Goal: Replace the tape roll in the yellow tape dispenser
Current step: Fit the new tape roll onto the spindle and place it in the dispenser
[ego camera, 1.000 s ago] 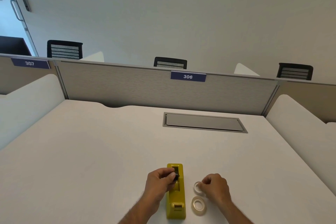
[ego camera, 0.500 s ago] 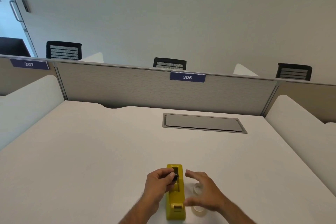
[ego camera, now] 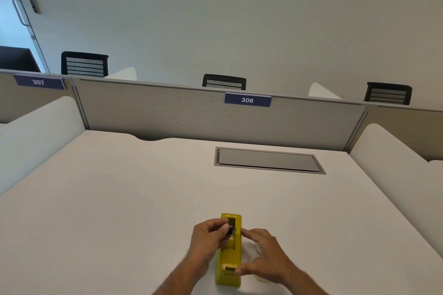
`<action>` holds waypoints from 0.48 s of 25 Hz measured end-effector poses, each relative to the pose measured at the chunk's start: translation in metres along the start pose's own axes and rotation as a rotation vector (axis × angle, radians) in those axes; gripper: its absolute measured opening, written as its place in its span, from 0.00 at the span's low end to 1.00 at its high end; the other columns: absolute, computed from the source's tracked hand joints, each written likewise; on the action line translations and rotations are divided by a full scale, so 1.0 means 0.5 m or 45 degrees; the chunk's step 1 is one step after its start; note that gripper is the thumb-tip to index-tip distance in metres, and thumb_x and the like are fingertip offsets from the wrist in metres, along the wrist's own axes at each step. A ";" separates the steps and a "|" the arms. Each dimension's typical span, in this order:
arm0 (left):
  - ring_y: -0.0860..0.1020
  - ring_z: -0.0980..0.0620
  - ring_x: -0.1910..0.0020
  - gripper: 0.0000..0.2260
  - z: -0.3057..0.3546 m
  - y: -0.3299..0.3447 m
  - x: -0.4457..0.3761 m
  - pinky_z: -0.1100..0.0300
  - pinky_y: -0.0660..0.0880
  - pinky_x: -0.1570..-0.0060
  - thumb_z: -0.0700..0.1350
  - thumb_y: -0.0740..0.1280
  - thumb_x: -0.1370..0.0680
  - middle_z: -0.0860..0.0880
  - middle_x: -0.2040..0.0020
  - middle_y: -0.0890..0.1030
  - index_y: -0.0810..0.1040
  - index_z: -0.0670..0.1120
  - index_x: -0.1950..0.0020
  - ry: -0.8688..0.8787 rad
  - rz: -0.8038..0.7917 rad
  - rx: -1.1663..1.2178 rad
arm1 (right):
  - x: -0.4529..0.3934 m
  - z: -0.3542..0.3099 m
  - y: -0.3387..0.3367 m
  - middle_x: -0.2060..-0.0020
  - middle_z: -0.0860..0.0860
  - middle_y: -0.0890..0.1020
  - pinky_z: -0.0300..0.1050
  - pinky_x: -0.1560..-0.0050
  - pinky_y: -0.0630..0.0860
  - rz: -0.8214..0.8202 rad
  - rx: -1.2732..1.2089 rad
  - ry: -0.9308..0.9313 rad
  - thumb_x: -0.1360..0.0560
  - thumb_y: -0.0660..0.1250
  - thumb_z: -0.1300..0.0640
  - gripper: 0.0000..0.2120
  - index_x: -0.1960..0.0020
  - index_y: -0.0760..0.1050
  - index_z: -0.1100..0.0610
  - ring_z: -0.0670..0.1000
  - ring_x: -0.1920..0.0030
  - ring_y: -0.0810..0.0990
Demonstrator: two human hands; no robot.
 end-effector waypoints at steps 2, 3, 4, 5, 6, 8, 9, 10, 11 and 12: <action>0.84 0.47 0.49 0.10 0.001 0.000 0.001 0.50 0.82 0.46 0.38 0.70 0.22 0.45 0.47 0.85 0.82 0.43 0.42 -0.003 0.003 -0.006 | 0.005 0.002 -0.005 0.32 0.44 0.66 0.49 0.30 0.66 0.009 0.014 -0.015 0.52 0.75 0.23 0.58 0.26 0.62 0.38 0.47 0.31 0.63; 0.84 0.47 0.49 0.10 0.001 0.000 0.001 0.50 0.82 0.46 0.38 0.70 0.22 0.45 0.47 0.85 0.82 0.43 0.42 -0.007 0.004 -0.007 | 0.009 0.005 -0.010 0.33 0.43 0.66 0.49 0.30 0.67 0.022 0.034 -0.033 0.51 0.75 0.24 0.57 0.26 0.62 0.38 0.47 0.32 0.63; 0.84 0.47 0.49 0.10 0.001 0.000 0.001 0.50 0.82 0.45 0.38 0.70 0.22 0.45 0.47 0.85 0.82 0.43 0.42 -0.011 0.003 -0.006 | 0.012 0.008 -0.017 0.35 0.42 0.66 0.48 0.31 0.67 0.038 0.073 -0.059 0.49 0.75 0.24 0.55 0.27 0.62 0.39 0.46 0.33 0.65; 0.84 0.47 0.49 0.10 0.000 0.000 0.000 0.49 0.82 0.45 0.38 0.70 0.23 0.44 0.47 0.85 0.82 0.43 0.42 -0.015 0.001 -0.004 | 0.015 0.010 -0.025 0.35 0.41 0.68 0.47 0.31 0.68 0.051 0.141 -0.096 0.46 0.75 0.26 0.51 0.27 0.63 0.39 0.45 0.34 0.66; 0.84 0.47 0.49 0.10 0.000 0.000 0.000 0.49 0.82 0.45 0.38 0.70 0.23 0.44 0.47 0.85 0.82 0.43 0.42 -0.019 0.001 -0.003 | 0.020 0.013 -0.032 0.35 0.40 0.69 0.44 0.32 0.69 0.058 0.234 -0.144 0.42 0.74 0.27 0.47 0.28 0.65 0.40 0.44 0.35 0.68; 0.84 0.47 0.49 0.09 -0.001 -0.001 0.000 0.50 0.82 0.46 0.38 0.70 0.23 0.45 0.48 0.85 0.82 0.43 0.42 -0.028 0.002 0.004 | 0.030 0.016 -0.042 0.37 0.38 0.72 0.40 0.37 0.72 0.056 0.422 -0.232 0.38 0.71 0.29 0.39 0.30 0.68 0.41 0.42 0.39 0.72; 0.84 0.47 0.50 0.09 0.000 -0.001 -0.001 0.51 0.83 0.47 0.38 0.70 0.23 0.44 0.48 0.85 0.82 0.43 0.43 -0.032 0.001 0.010 | 0.035 0.018 -0.044 0.38 0.38 0.73 0.39 0.40 0.73 0.047 0.491 -0.252 0.36 0.69 0.29 0.37 0.31 0.69 0.42 0.41 0.41 0.73; 0.84 0.46 0.50 0.09 0.000 -0.002 0.000 0.53 0.83 0.48 0.37 0.70 0.23 0.44 0.48 0.85 0.82 0.43 0.43 -0.033 -0.001 0.015 | 0.040 0.022 -0.043 0.38 0.38 0.73 0.39 0.41 0.74 0.034 0.545 -0.259 0.36 0.67 0.29 0.37 0.31 0.70 0.42 0.42 0.41 0.74; 0.84 0.46 0.50 0.09 0.001 -0.002 -0.001 0.54 0.83 0.50 0.37 0.70 0.23 0.44 0.49 0.85 0.83 0.43 0.44 -0.035 -0.003 0.019 | 0.043 0.026 -0.041 0.38 0.38 0.73 0.40 0.42 0.74 0.022 0.589 -0.264 0.36 0.66 0.28 0.37 0.31 0.70 0.42 0.42 0.41 0.74; 0.84 0.46 0.50 0.09 0.001 -0.002 0.000 0.55 0.83 0.51 0.37 0.70 0.23 0.44 0.49 0.85 0.83 0.43 0.44 -0.035 -0.004 0.021 | 0.045 0.031 -0.037 0.37 0.38 0.72 0.42 0.42 0.74 0.011 0.624 -0.263 0.36 0.65 0.28 0.37 0.31 0.70 0.43 0.43 0.40 0.74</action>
Point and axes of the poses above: each hand's wrist, its own x-axis away from the middle knuckle, its own y-axis out of the palm, z = x × y, the point moved 1 cm from there along -x, towards the middle knuckle
